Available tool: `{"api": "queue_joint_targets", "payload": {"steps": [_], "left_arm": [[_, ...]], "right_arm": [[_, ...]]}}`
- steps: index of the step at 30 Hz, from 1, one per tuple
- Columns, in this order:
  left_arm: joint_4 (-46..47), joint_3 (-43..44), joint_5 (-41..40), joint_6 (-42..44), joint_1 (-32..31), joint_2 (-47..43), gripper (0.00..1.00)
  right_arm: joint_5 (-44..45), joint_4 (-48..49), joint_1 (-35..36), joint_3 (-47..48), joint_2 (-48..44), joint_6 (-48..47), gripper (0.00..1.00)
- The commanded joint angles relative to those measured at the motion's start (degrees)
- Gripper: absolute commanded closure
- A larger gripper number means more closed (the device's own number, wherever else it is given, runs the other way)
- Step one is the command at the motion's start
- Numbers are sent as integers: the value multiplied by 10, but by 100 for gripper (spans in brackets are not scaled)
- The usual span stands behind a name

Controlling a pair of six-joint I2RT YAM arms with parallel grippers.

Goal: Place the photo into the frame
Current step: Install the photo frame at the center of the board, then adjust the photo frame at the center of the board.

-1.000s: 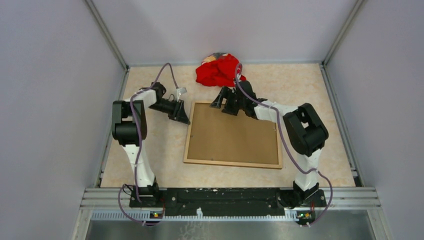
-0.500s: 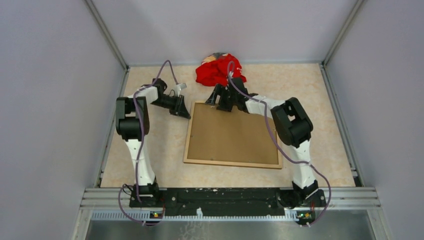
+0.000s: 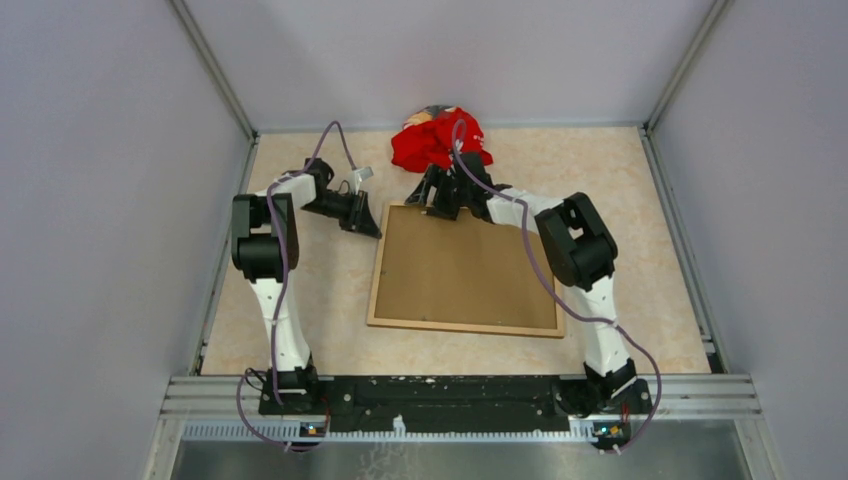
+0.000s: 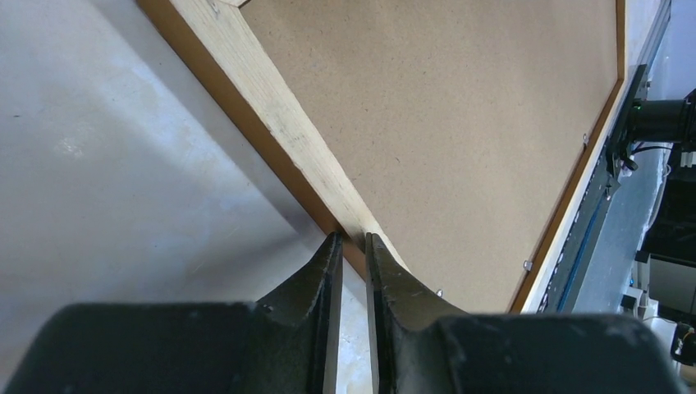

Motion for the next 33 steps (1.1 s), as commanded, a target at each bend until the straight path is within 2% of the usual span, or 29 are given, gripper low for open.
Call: {"api": "queue_joint_targets", "payload": {"steps": [1,20,23,26,29,33], "left_arm": [[4,-12,11,8,-1,-1,78],[2,-24,13,19,-19,-4,79],[-2,-24,13,22,-19,-8,79],[-15,-19,9,34,-17,-17,78],[-41,-18,-4,60,-16,-32,76],[-59,-43,-47,111,-16,-65,74]], "right_arm": [[1,-6,-3,23,27,2,24],[40,25,-2,12,29,31,26],[25,31,-2,12,20,33,26],[12,27,-2,-8,-33,16,21],[19,-22,-19,-41,-123,-19,12],[75,-82,-75,-156,-270,-50,2]]}}
